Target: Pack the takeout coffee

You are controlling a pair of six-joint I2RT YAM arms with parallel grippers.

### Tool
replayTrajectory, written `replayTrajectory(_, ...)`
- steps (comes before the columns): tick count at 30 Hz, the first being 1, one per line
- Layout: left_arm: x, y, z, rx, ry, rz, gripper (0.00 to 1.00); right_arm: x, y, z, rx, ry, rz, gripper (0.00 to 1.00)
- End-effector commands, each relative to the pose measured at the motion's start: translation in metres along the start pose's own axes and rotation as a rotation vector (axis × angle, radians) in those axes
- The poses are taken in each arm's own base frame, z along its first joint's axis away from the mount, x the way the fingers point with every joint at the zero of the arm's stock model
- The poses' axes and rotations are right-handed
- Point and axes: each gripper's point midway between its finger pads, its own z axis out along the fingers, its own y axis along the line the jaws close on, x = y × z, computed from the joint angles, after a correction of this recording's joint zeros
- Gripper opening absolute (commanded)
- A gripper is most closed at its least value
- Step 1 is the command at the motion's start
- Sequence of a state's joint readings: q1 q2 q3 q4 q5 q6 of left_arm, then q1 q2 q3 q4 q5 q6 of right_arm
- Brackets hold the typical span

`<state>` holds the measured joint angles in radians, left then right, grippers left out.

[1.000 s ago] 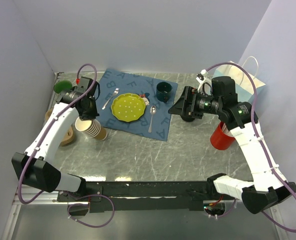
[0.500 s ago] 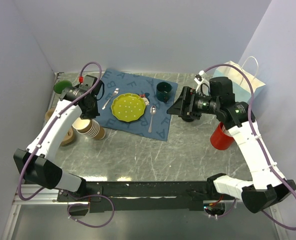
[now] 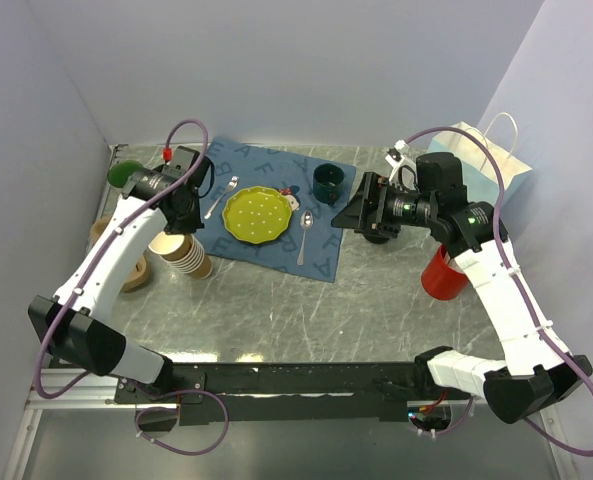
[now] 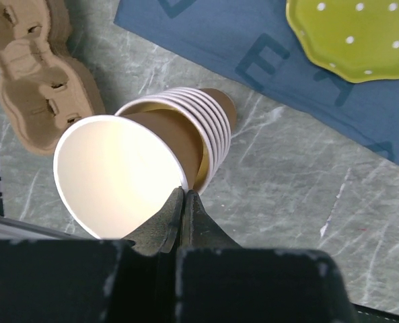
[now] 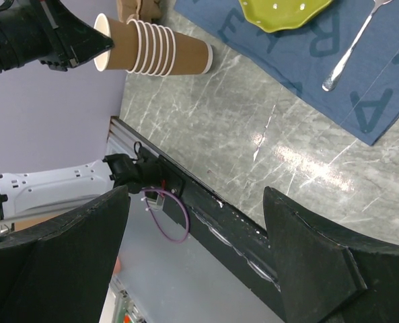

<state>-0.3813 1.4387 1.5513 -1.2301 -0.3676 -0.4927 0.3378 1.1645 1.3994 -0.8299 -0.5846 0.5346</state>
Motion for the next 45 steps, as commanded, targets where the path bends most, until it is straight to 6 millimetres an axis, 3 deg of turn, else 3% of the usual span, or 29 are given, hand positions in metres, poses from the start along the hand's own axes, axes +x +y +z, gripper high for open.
replayTrajectory(1,0.000,0.008,0.001,-0.070,0.005,0.013,0.01,-0.006,0.009,-0.004,-0.024,-0.031,-0.027,0.88)
replayTrajectory(4,-0.003,0.003,0.000,-0.062,0.002,0.025,0.01,-0.007,0.010,-0.004,-0.024,-0.033,-0.031,0.88)
replayTrajectory(9,-0.028,-0.009,-0.019,-0.007,-0.065,-0.006,0.01,-0.007,0.010,-0.003,-0.026,-0.027,-0.028,0.87)
replayTrajectory(17,-0.022,-0.023,-0.023,0.058,-0.047,-0.013,0.01,-0.008,0.011,-0.006,-0.013,-0.030,-0.040,0.88)
replayTrajectory(22,-0.042,-0.026,-0.043,0.096,-0.108,-0.035,0.01,-0.009,0.012,-0.006,-0.008,-0.023,-0.045,0.88)
replayTrajectory(28,-0.064,-0.057,-0.074,0.198,-0.170,-0.051,0.01,-0.017,0.011,-0.012,0.031,-0.036,-0.072,0.88)
replayTrajectory(29,-0.068,-0.066,-0.087,0.228,-0.198,-0.047,0.01,-0.020,0.013,-0.014,0.034,-0.046,-0.080,0.88)
replayTrajectory(31,-0.067,-0.081,-0.090,0.242,-0.189,-0.026,0.01,-0.022,0.009,-0.017,0.068,-0.059,-0.078,0.88)
replayTrajectory(33,-0.059,-0.102,-0.098,0.284,-0.182,0.006,0.01,-0.024,-0.003,-0.020,0.138,-0.087,-0.066,0.88)
replayTrajectory(37,-0.023,-0.146,-0.082,0.298,-0.116,0.104,0.01,-0.016,-0.040,-0.032,0.325,-0.131,-0.010,0.89)
replayTrajectory(38,-0.003,-0.158,-0.078,0.297,-0.089,0.157,0.01,-0.015,-0.043,-0.040,0.344,-0.160,-0.007,0.89)
replayTrajectory(40,0.015,-0.178,-0.069,0.307,-0.073,0.192,0.01,-0.016,-0.051,-0.052,0.399,-0.219,0.006,0.89)
replayTrajectory(41,0.037,-0.188,-0.064,0.310,-0.042,0.241,0.01,-0.016,-0.053,-0.057,0.412,-0.238,0.008,0.90)
replayTrajectory(45,0.083,-0.217,-0.048,0.304,0.017,0.347,0.01,-0.020,-0.057,-0.077,0.453,-0.344,0.015,0.90)
